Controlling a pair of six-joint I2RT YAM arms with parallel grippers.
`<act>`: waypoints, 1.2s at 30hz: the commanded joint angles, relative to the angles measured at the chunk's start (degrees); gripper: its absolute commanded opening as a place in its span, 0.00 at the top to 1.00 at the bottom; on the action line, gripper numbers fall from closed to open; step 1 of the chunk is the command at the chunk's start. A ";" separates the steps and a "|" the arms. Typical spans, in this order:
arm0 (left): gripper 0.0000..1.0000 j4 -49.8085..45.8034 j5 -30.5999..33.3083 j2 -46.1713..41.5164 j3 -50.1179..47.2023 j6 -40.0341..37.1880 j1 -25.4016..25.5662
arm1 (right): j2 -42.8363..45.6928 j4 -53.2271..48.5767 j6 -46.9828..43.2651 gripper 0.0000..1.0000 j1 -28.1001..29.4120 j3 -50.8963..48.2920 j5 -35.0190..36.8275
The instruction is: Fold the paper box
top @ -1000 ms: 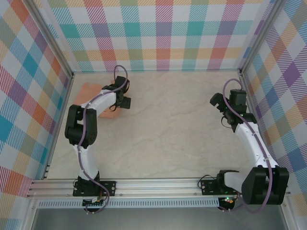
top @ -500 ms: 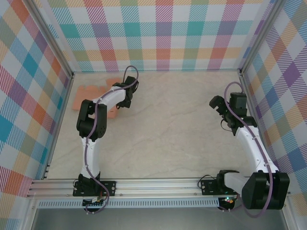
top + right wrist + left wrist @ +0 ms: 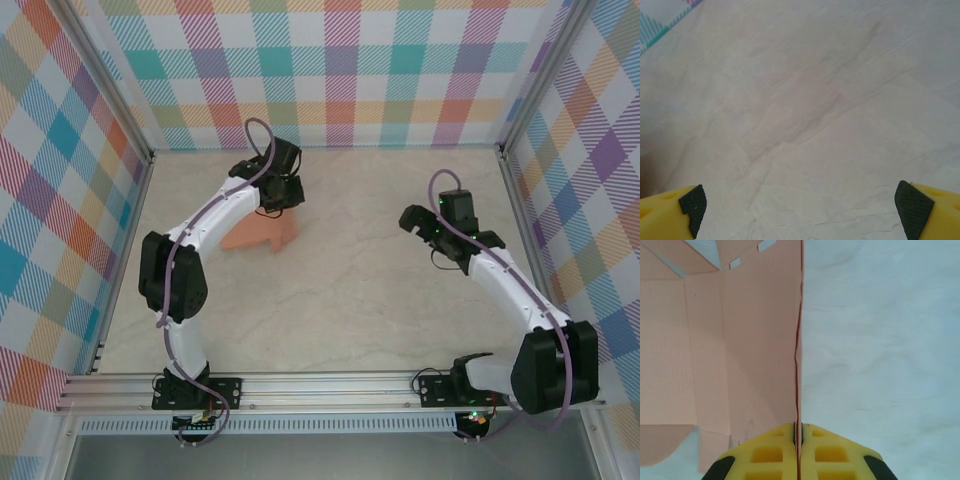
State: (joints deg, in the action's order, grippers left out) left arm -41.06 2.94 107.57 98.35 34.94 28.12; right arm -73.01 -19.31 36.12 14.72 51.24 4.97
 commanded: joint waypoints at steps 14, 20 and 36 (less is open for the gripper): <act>0.40 7.03 -9.26 -1.47 -3.53 21.03 5.55 | -3.29 -4.12 -16.84 0.00 1.97 6.43 -5.06; 0.35 3.31 -10.06 -8.42 -5.03 7.49 -3.85 | -18.75 -10.78 -20.95 0.22 1.19 18.65 -29.09; 0.09 1.71 -12.81 -16.84 -22.12 -6.87 -17.77 | -50.95 -5.59 -18.02 0.43 4.61 38.16 -48.50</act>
State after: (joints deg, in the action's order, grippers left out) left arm -39.09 -8.27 92.40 75.40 32.49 11.73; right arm -122.21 -26.92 18.37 18.41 85.76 -37.26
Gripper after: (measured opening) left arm 0.902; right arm 0.581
